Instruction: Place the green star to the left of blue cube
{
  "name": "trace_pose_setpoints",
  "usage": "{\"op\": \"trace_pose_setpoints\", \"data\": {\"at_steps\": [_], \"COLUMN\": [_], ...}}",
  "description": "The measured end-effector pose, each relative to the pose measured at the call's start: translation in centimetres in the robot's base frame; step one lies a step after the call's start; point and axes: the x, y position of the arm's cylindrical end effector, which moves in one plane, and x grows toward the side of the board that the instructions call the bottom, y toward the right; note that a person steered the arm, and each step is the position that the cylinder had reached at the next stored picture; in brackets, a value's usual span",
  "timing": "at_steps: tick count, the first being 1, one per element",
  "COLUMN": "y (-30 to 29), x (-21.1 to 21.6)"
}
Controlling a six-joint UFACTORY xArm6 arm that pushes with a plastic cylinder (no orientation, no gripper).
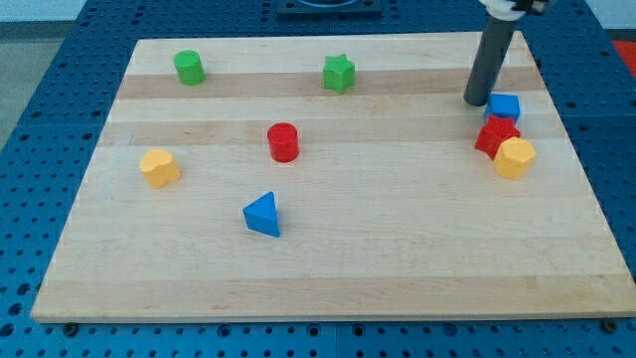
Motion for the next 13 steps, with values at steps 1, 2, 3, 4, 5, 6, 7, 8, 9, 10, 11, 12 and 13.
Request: {"op": "trace_pose_setpoints", "data": {"at_steps": [1,2,3,4,5,6,7,8,9,10,11,12,13], "y": [0.0,0.0,-0.5,-1.2,-1.6,-5.9,-13.1,-18.3,-18.7,-17.2,-15.4,-16.2,-20.6], "x": [0.1,0.9,1.0,-2.0,-7.8,-12.5,-13.9,-12.2,-8.6,-3.6,0.0,-1.9,-3.4]}}
